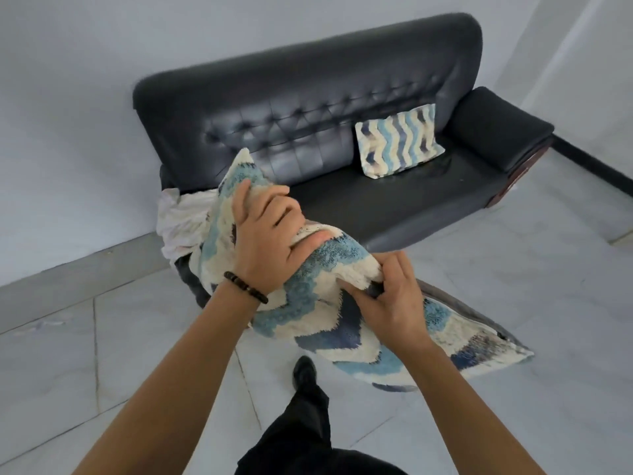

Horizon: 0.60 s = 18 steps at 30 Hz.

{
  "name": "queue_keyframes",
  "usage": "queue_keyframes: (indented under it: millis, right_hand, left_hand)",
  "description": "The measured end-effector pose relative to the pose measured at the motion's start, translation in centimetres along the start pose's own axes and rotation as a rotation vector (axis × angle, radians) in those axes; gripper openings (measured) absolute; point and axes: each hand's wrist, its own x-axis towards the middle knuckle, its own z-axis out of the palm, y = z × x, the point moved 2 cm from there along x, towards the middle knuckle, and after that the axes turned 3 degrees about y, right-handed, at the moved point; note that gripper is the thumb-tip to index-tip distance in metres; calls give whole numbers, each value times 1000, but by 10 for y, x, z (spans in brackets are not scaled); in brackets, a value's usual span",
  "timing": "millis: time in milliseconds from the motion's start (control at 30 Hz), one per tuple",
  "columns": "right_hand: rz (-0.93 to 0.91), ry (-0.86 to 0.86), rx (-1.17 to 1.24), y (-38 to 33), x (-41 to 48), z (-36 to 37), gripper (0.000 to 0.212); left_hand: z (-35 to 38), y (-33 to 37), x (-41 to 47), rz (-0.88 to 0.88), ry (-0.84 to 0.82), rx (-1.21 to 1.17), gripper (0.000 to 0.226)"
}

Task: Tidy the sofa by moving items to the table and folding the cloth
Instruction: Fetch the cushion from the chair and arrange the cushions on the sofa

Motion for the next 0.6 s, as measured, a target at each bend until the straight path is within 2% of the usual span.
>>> queue_keyframes:
  millis: [67,167,233,300,367,467,600]
  right_hand:
    - [31,-82,-86,6,50,5,49]
    - [76,-242,-256,16,123,2,76]
    - [169,-336,-406,39,165,-3,96]
    - [262,-387,-509,72,199,-4,108]
    - [233,-376,-539,107,228,5,100]
    - [147,-279,-556,153,275,34,66]
    - [43,-189,-558,208,355,77,50]
  left_hand:
    - [39,-23,27,-84,65,-51,45]
    - [84,-56,63,-203,128,-136,43]
    - [111,-76,88,-312,147,-200,43]
    - [138,-96,109,-429,156,-232,44]
    - [168,-111,124,-490,157,-251,40]
    - [215,-128,136,-515,114,-241,37]
    - [288,-165,152,-525,-63,-64,50]
